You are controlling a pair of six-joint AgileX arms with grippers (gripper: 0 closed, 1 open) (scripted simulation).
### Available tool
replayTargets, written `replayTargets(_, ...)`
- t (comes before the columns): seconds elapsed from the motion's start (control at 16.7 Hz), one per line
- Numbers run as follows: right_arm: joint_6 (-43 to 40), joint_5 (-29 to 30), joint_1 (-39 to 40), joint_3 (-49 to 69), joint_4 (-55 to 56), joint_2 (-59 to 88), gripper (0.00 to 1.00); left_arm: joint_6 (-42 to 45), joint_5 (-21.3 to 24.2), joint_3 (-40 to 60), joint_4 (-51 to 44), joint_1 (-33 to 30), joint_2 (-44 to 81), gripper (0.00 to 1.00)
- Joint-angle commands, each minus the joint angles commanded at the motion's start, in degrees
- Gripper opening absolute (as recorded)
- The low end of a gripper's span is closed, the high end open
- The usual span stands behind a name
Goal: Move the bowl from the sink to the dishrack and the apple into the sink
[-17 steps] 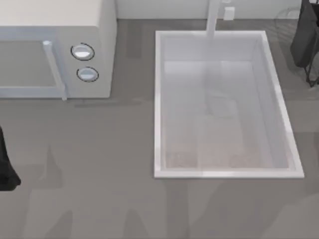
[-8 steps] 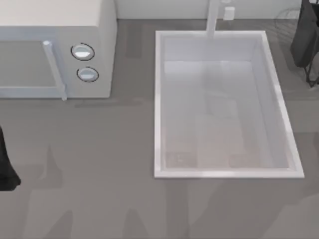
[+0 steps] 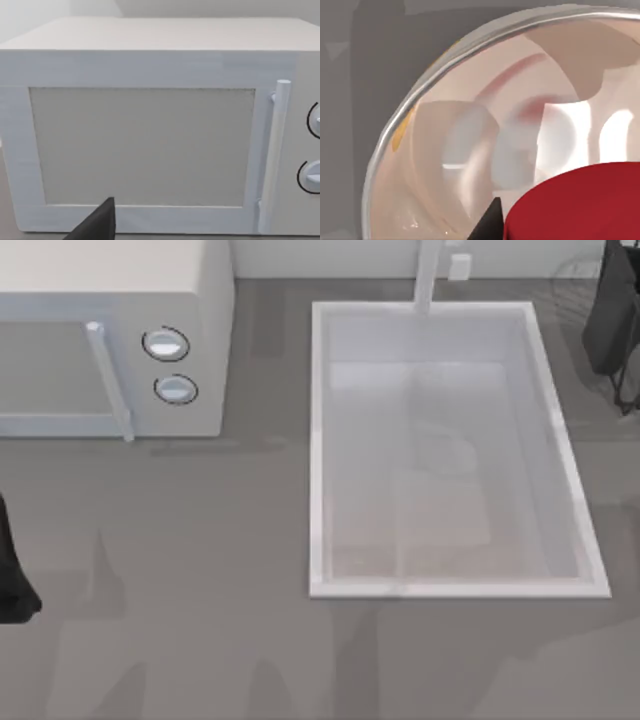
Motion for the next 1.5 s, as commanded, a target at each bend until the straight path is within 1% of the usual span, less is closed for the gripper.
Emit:
replayTargets(0.18,-0.1,-0.12,0.03,4.23,-6.35,-2.48,0.0,0.0,0.0,0.0,0.0,0.0,0.0,1.0)
replayTargets(0.3,-0.11,-0.17,0.03,5.27,-7.63,-3.16,0.0,0.0,0.0,0.0,0.0,0.0,0.0,1.0)
replayTargets(0.6,0.07,-0.02,0.6,5.06,-6.91,-2.99,0.0,0.0,0.0,0.0,0.0,0.0,0.0,1.0)
replayTargets(0.78,0.89,1.56,4.73,4.39,-1.57,-3.25,0.0,0.0,0.0,0.0,0.0,0.0,0.0,1.0)
replayTargets(0.9,1.85,3.54,9.16,3.29,4.98,-3.25,0.0,0.0,0.0,0.0,0.0,0.0,0.0,1.0)
replayTargets(1.08,3.51,7.8,17.2,0.28,18.95,-2.97,0.0,0.0,0.0,0.0,0.0,0.0,0.0,1.0)
replayTargets(1.5,6.76,21.21,35.69,-12.28,61.49,-2.67,0.0,0.0,0.0,0.0,0.0,0.0,0.0,1.0)
